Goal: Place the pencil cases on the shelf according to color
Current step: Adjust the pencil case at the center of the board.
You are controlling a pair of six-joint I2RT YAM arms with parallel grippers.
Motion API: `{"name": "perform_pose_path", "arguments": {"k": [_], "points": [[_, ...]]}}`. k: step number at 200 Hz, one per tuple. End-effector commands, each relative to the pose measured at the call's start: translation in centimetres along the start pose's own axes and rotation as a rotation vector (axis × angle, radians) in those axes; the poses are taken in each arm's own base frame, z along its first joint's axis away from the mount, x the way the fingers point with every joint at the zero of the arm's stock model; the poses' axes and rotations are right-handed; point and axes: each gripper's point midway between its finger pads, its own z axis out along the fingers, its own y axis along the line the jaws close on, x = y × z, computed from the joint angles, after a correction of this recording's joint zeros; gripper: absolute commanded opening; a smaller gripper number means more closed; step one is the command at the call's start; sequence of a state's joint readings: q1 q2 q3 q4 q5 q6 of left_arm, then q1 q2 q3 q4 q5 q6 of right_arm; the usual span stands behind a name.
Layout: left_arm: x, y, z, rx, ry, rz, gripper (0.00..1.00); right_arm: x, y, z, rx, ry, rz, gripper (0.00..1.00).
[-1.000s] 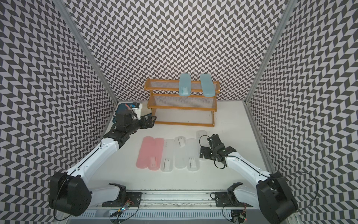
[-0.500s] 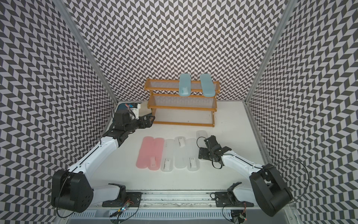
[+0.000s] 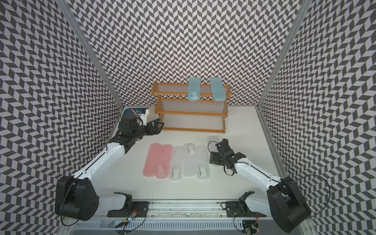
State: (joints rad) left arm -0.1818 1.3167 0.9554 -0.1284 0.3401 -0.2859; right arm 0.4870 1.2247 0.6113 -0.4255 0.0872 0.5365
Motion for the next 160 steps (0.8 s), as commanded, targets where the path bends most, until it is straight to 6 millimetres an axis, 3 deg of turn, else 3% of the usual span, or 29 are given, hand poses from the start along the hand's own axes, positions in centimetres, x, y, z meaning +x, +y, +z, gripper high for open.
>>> {"name": "perform_pose_path", "arguments": {"k": [1, 60, 128, 160], "points": [[-1.2, -0.7, -0.2, 0.028, -0.027, 0.008, 1.00, -1.1, 1.9, 0.0, -0.063, -0.020, -0.057, 0.99], [-1.1, -0.8, -0.1, 0.033, -0.023, 0.008, 1.00, -0.4, 1.3, 1.4, -0.012, 0.011, -0.078, 1.00], [-0.8, -0.8, 0.2, 0.042, -0.011, 0.003, 1.00, 1.9, -0.6, 2.5, 0.056, 0.047, -0.037, 1.00], [-0.8, -0.7, 0.3, 0.036, -0.008, 0.003, 1.00, 2.5, -0.5, 3.2, 0.042, 0.059, -0.044, 1.00]]}}
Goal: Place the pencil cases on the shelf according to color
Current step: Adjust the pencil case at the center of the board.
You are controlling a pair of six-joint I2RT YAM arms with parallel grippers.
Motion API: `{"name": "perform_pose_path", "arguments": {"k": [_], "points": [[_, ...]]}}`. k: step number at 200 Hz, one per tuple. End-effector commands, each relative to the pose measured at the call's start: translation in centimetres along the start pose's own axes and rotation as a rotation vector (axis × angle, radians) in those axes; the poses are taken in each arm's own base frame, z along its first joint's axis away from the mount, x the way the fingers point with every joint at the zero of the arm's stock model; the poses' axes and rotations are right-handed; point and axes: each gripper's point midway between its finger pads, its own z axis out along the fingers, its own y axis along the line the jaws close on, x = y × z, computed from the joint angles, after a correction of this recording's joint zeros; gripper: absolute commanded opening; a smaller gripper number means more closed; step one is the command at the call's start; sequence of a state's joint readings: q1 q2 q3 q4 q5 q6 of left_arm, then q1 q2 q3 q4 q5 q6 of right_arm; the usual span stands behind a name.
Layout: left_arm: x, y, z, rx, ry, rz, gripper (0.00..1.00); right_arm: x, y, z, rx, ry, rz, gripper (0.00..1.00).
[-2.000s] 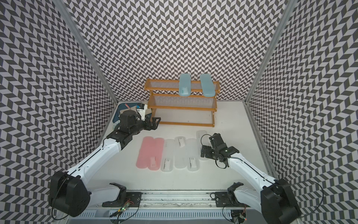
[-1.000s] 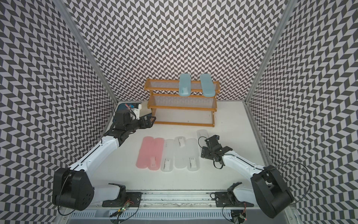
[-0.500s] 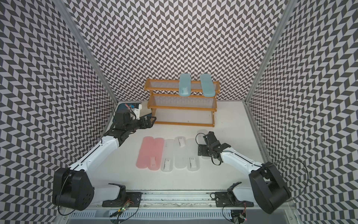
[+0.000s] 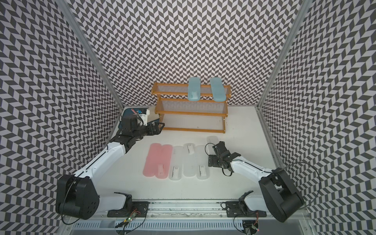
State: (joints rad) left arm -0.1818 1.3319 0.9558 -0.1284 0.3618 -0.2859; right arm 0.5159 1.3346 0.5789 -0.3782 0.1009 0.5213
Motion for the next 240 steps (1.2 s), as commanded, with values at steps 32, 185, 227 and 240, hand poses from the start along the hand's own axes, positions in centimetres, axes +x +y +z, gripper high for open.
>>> {"name": "perform_pose_path", "arguments": {"k": [32, 185, 227, 240], "points": [[-1.2, -0.6, 0.0, 0.025, -0.024, 0.007, 1.00, 0.6, 0.2, 1.1, -0.001, -0.011, 0.004, 0.95], [-1.0, -0.7, 0.2, 0.033, -0.018, 0.002, 1.00, 1.7, 1.2, -0.8, -0.016, -0.004, 0.006, 0.95], [-1.0, -0.8, 0.2, 0.039, -0.017, 0.001, 1.00, 1.1, 0.9, -0.9, 0.108, 0.019, -0.037, 0.94], [-1.1, -0.9, 0.1, 0.045, -0.018, 0.002, 1.00, 1.2, 0.9, -0.6, 0.123, 0.033, -0.047, 0.94]]}}
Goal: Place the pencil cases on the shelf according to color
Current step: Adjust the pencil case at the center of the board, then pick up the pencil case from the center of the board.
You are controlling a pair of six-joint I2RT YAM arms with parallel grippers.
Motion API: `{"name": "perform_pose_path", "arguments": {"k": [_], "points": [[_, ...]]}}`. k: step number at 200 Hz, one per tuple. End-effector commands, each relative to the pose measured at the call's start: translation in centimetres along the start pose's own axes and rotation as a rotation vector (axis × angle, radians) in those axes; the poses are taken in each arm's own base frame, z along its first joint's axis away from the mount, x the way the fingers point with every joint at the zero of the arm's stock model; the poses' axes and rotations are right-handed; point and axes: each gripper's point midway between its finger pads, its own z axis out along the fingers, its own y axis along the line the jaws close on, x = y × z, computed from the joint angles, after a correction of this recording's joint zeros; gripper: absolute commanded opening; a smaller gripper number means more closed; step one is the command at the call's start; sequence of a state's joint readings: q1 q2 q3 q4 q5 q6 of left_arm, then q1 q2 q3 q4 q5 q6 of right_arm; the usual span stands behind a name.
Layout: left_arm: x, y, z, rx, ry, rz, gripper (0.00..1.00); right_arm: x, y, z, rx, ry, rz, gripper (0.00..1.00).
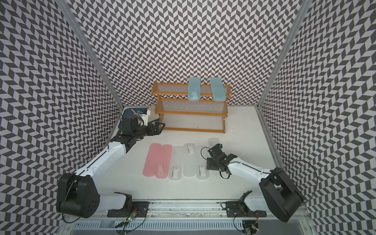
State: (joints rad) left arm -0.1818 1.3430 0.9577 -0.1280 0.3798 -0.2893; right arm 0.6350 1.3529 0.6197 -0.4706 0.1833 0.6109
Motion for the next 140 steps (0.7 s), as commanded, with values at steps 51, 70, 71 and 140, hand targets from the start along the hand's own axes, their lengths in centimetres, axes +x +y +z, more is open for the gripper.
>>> {"name": "perform_pose_path", "arguments": {"k": [51, 70, 71, 140], "points": [[-1.8, -1.0, -0.7, 0.027, -0.053, 0.016, 1.00, 1.2, -0.6, 1.1, 0.084, 0.048, -0.017, 0.89], [-1.9, -1.1, -0.8, 0.032, -0.057, 0.017, 1.00, 1.7, -0.3, 1.1, 0.065, 0.045, -0.007, 0.84], [-1.9, -1.1, -0.8, 0.032, -0.057, 0.017, 1.00, 1.7, -0.4, 1.1, 0.064, 0.045, -0.007, 0.84], [-3.8, -4.0, -3.3, 0.080, -0.172, 0.065, 1.00, -0.3, -0.3, -2.5, 0.046, -0.088, 0.031, 0.62]]}}
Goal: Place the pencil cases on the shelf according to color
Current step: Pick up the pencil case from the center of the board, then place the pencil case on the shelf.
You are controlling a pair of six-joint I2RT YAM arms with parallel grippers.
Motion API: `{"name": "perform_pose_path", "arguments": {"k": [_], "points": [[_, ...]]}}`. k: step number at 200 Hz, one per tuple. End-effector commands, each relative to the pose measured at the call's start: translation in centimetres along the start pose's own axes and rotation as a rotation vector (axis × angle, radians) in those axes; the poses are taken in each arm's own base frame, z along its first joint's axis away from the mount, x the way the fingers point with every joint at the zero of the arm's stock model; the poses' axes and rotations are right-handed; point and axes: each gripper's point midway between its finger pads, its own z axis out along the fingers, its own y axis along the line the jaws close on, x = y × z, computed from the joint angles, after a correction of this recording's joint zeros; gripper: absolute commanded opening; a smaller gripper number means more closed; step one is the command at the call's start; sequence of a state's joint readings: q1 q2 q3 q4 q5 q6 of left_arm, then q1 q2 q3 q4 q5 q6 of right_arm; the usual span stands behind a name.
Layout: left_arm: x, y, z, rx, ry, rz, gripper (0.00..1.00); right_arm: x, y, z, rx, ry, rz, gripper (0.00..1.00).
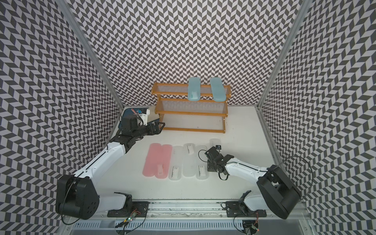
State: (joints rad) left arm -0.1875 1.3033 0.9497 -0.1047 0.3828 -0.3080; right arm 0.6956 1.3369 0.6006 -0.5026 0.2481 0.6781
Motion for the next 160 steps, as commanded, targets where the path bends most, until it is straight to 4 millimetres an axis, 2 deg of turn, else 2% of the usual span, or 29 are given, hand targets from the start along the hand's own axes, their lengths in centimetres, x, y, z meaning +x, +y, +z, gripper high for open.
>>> {"name": "perform_pose_path", "arguments": {"k": [1, 18, 34, 51, 62, 81, 100, 123, 160], "points": [[-3.0, -3.2, -2.2, 0.060, -0.128, 0.063, 1.00, -1.6, -0.1, -2.4, -0.003, -0.081, 0.029, 0.62], [-4.8, -6.1, -3.3, 0.113, -0.177, 0.108, 1.00, -3.3, 0.1, -4.9, -0.027, -0.144, 0.044, 0.62], [-6.1, -8.6, -4.0, 0.162, -0.229, 0.175, 1.00, -5.4, 1.2, -7.6, -0.101, -0.219, 0.049, 0.62], [-6.5, -9.7, -3.7, 0.189, -0.257, 0.228, 1.00, -7.2, 2.6, -9.7, -0.178, -0.285, 0.044, 0.63], [-6.3, -9.3, -2.8, 0.185, -0.249, 0.229, 1.00, -8.5, 3.4, -10.9, -0.214, -0.326, 0.036, 0.63], [-5.4, -7.6, -0.9, 0.159, -0.192, 0.184, 1.00, -10.8, 4.7, -12.6, -0.236, -0.379, 0.017, 0.63], [-5.0, -6.8, -0.5, 0.202, -0.145, 0.128, 1.00, -13.3, 6.4, -13.5, -0.250, -0.414, -0.009, 0.64], [-4.5, -5.6, -0.2, 0.148, -0.137, 0.113, 1.00, -16.1, 8.0, -12.9, -0.230, -0.424, -0.027, 0.64], [-4.3, -4.8, -0.3, 0.103, -0.131, 0.124, 1.00, -20.4, 8.7, -11.6, -0.160, -0.442, -0.014, 0.64]]}}
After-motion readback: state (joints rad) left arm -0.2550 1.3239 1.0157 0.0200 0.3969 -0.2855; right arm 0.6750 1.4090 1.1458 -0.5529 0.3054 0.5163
